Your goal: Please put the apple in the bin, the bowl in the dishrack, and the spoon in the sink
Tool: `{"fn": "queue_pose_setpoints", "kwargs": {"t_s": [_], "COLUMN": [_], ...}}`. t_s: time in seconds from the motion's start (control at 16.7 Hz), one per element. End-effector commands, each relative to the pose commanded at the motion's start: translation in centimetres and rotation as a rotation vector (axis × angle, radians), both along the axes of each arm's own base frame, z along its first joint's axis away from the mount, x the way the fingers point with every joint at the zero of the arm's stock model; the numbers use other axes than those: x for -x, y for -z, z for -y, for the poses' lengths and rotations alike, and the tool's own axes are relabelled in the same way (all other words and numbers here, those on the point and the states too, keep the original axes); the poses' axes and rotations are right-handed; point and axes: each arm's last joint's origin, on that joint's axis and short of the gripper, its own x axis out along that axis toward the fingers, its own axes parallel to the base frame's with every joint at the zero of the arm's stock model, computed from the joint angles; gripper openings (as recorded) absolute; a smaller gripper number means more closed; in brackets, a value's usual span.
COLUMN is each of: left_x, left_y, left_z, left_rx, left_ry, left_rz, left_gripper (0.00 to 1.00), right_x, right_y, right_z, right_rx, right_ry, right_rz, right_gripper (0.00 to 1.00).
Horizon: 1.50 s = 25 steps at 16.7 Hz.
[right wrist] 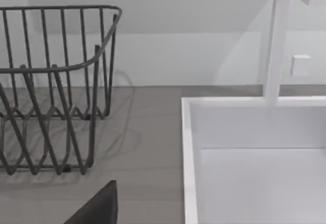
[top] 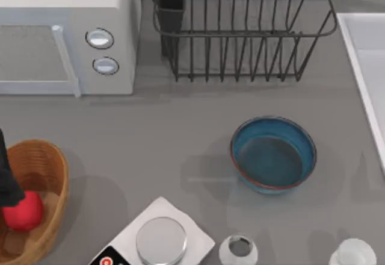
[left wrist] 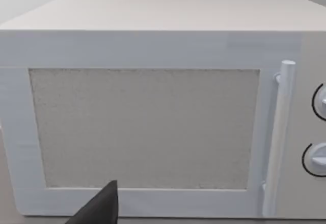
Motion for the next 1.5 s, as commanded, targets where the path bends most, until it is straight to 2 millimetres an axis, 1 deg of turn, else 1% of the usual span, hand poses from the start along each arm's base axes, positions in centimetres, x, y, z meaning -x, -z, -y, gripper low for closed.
{"fn": "queue_pose_setpoints", "kwargs": {"t_s": [0.18, 0.36, 0.54, 0.72, 0.84, 0.96, 1.14, 1.32, 1.5], "left_x": [0.0, 0.0, 0.0, 0.0, 0.0, 0.0, 0.0, 0.0, 0.0], "left_y": [0.0, 0.0, 0.0, 0.0, 0.0, 0.0, 0.0, 0.0, 0.0], "left_z": [0.0, 0.0, 0.0, 0.0, 0.0, 0.0, 0.0, 0.0, 0.0], "left_rx": [0.0, 0.0, 0.0, 0.0, 0.0, 0.0, 0.0, 0.0, 0.0], "left_ry": [0.0, 0.0, 0.0, 0.0, 0.0, 0.0, 0.0, 0.0, 0.0], "left_rz": [0.0, 0.0, 0.0, 0.0, 0.0, 0.0, 0.0, 0.0, 0.0], "left_gripper": [1.0, 1.0, 1.0, 1.0, 1.0, 1.0, 1.0, 1.0, 1.0], "right_x": [-0.8, -3.0, -6.7, -11.4, -14.6, -17.4, -20.6, -22.3, -22.6], "right_y": [-2.8, -5.9, -8.6, -9.8, -9.7, -8.9, -7.0, -5.5, -5.1], "right_z": [-0.5, -1.5, -3.1, -5.6, -7.5, -9.5, -12.1, -13.8, -14.2], "right_rx": [-0.036, -0.069, -0.087, -0.083, -0.068, -0.045, -0.006, 0.024, 0.032], "right_ry": [-0.036, -0.07, -0.091, -0.091, -0.079, -0.06, -0.026, 0.0, 0.008], "right_rz": [-0.158, -0.377, -0.628, -0.884, -1.045, -1.188, -1.357, -1.458, -1.484], "right_gripper": [1.0, 1.0, 1.0, 1.0, 1.0, 1.0, 1.0, 1.0, 1.0]}}
